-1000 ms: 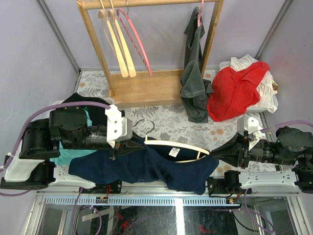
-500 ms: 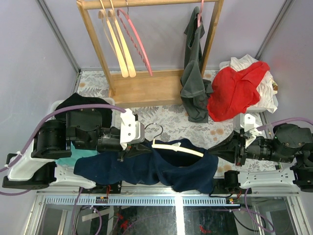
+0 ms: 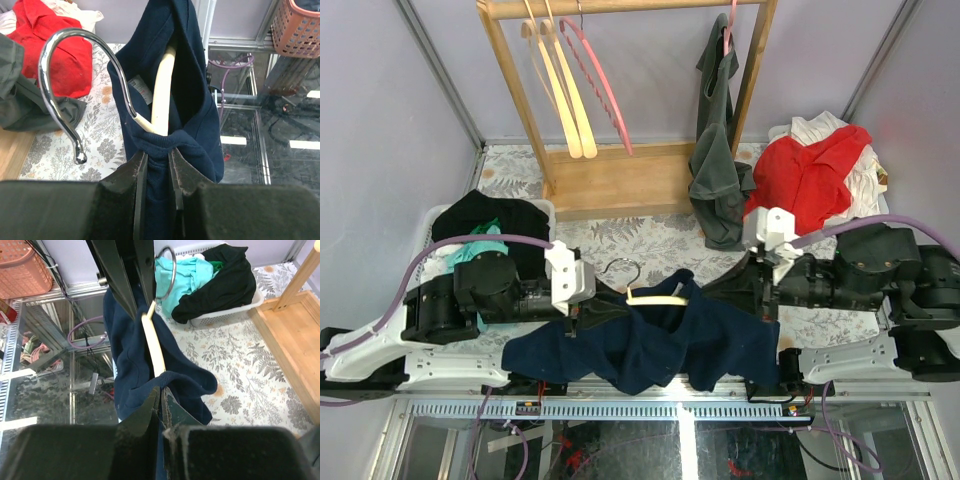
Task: Place the t-shirt on the hanger
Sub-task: Place the T-shirt on the hanger, then place the hanger at the clothesline.
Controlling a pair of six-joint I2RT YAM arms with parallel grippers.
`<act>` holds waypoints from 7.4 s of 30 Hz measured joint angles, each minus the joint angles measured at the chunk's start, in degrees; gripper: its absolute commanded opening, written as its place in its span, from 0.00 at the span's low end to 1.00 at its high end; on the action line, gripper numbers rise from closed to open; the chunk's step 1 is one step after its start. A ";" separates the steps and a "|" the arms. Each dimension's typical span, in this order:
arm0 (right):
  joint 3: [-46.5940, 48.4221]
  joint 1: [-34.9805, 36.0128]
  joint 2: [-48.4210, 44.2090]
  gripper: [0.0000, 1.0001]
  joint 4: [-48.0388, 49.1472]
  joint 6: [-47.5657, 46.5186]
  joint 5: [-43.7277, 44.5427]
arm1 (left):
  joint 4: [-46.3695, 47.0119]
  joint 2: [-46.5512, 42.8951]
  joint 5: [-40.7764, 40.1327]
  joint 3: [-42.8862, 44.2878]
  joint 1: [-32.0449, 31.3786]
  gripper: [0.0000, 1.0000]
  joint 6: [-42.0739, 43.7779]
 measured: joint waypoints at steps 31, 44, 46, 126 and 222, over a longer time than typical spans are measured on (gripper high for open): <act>7.54 0.00 16.17 0.40 -1.68 -1.92 -3.87 | 14.47 -19.58 0.66 -19.87 0.00 0.00 -1.97; 6.23 0.00 16.13 0.38 -1.79 -2.01 -7.96 | 14.82 -17.00 2.45 -19.17 0.00 0.00 -1.95; 5.57 0.00 16.20 0.36 -1.77 -1.99 -8.26 | 14.84 -16.65 2.78 -18.91 0.00 0.00 -1.92; 6.14 -0.04 5.25 0.00 -1.05 -4.28 68.67 | 0.00 -9.84 -32.61 1.01 0.00 0.35 -15.30; 34.69 -61.00 50.10 0.00 28.59 0.66 0.22 | -5.01 -3.63 -29.79 6.16 0.00 0.34 -15.65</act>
